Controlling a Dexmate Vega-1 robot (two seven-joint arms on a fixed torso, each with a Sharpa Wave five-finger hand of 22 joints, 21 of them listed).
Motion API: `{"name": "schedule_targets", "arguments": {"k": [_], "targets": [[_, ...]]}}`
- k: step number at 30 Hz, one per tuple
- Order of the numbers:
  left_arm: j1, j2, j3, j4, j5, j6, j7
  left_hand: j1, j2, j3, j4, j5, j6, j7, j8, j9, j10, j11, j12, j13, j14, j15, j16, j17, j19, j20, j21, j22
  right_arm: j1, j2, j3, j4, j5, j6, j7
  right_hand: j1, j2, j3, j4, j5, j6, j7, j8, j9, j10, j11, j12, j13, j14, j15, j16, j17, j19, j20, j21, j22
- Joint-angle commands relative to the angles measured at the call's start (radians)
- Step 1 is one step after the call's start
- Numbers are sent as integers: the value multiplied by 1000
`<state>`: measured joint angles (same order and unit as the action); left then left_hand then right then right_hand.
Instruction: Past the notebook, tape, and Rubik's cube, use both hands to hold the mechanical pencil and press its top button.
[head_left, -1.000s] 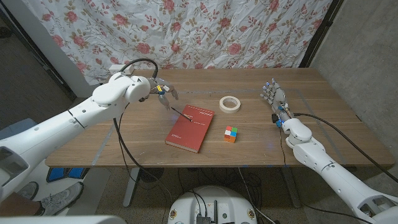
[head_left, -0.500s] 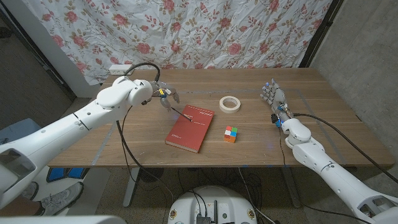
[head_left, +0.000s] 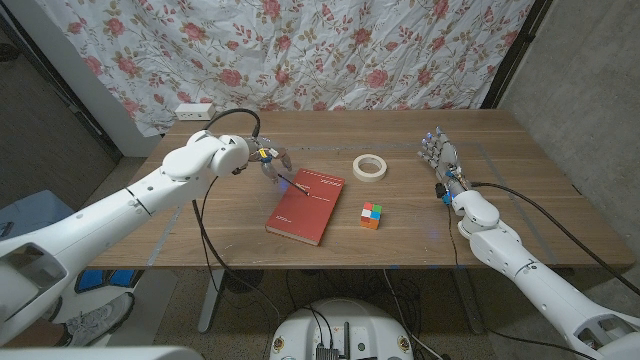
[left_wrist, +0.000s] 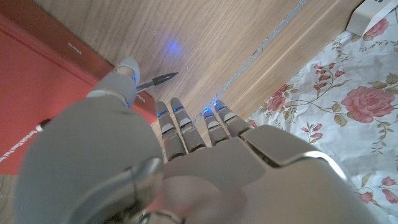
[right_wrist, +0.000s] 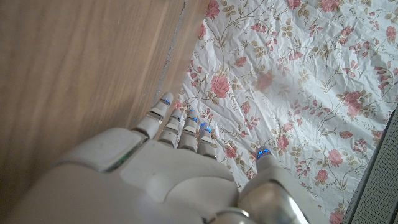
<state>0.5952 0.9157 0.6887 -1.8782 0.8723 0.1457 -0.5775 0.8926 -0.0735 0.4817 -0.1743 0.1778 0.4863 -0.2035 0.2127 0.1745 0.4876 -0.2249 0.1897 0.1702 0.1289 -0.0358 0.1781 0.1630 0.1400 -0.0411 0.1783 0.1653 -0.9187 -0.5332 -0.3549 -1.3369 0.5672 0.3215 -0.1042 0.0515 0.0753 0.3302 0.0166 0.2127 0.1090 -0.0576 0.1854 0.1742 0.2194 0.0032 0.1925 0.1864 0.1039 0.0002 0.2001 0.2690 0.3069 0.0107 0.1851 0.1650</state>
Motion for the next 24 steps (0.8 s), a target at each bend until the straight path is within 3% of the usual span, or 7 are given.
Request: {"name": "schedule_targets", "arguments": {"k": [1, 9, 24], "targets": [[13, -10, 15, 14, -3, 15, 31, 11, 8, -2, 7, 4, 10, -1, -1, 3, 10, 3, -4, 5, 14, -158, 4, 2, 11, -64, 9, 2, -11, -5, 4, -9, 5, -3, -2, -6, 11, 9, -1, 2, 14, 3, 7, 3, 6, 4, 3, 3, 5, -1, 6, 2, 10, 6, 4, 4], [10, -17, 28, 14, 10, 27, 32, 20, 29, -4, 9, 6, 28, 1, -1, 3, 28, 4, -1, 5, 34, -157, 8, 2, 29, -58, 13, 2, -16, -6, 5, -9, 10, -5, -2, -8, 12, 9, 1, 2, 19, 4, 8, 3, 5, 4, 3, 3, 7, 3, 8, 1, 12, 10, 5, 4], [37, -15, 22, -6, 33, 60, 76, 55, 65, -35, 4, 6, 138, 3, 4, 4, 129, 3, 4, 4, 106, -165, 8, 3, 123, -60, 24, 3, -6, 0, 1, 5, 11, -6, 4, -10, 17, 12, 3, 2, 28, 6, 10, 4, 8, -1, 3, 3, 7, 3, 9, -2, 14, 12, 5, 4]]}}
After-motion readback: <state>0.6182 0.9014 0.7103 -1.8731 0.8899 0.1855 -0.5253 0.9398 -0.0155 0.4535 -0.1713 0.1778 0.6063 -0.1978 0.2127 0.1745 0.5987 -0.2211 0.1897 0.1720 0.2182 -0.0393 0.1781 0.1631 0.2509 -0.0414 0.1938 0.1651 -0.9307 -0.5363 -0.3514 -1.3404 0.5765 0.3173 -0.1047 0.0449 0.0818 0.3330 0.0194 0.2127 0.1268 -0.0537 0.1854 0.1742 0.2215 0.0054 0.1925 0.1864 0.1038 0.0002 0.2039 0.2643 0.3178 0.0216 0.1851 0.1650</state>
